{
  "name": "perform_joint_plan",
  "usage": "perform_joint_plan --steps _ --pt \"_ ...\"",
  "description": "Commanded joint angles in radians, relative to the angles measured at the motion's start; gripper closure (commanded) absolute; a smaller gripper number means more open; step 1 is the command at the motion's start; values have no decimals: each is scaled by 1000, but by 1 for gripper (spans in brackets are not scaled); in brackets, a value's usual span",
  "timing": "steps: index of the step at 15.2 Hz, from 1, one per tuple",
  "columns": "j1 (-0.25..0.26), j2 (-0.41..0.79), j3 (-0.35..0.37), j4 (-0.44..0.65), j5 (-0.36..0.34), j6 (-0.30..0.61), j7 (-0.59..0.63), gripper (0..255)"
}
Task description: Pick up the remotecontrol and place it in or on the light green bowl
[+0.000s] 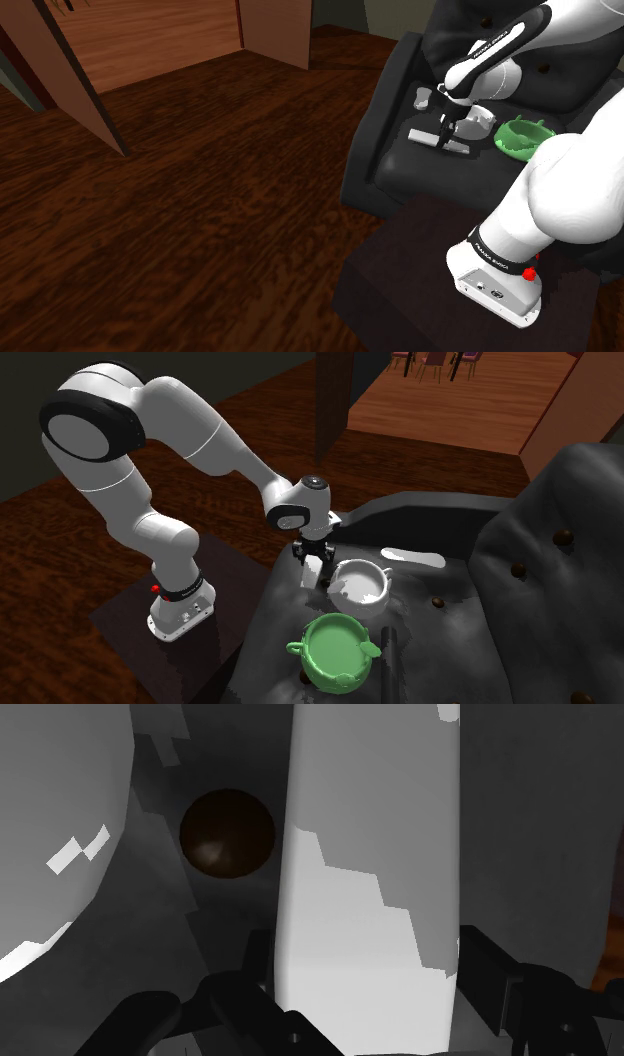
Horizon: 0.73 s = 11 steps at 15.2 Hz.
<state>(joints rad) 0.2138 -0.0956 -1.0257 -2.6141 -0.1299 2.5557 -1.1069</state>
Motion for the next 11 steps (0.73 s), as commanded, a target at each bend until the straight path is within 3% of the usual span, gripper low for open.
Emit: perform_joint_plan --steps 1,5,11 --pt "-11 -23 8 3 -31 -18 23 255" --pt "-54 -105 47 18 -120 -93 89 255" --pt "-103 -202 107 47 -190 -203 145 255"
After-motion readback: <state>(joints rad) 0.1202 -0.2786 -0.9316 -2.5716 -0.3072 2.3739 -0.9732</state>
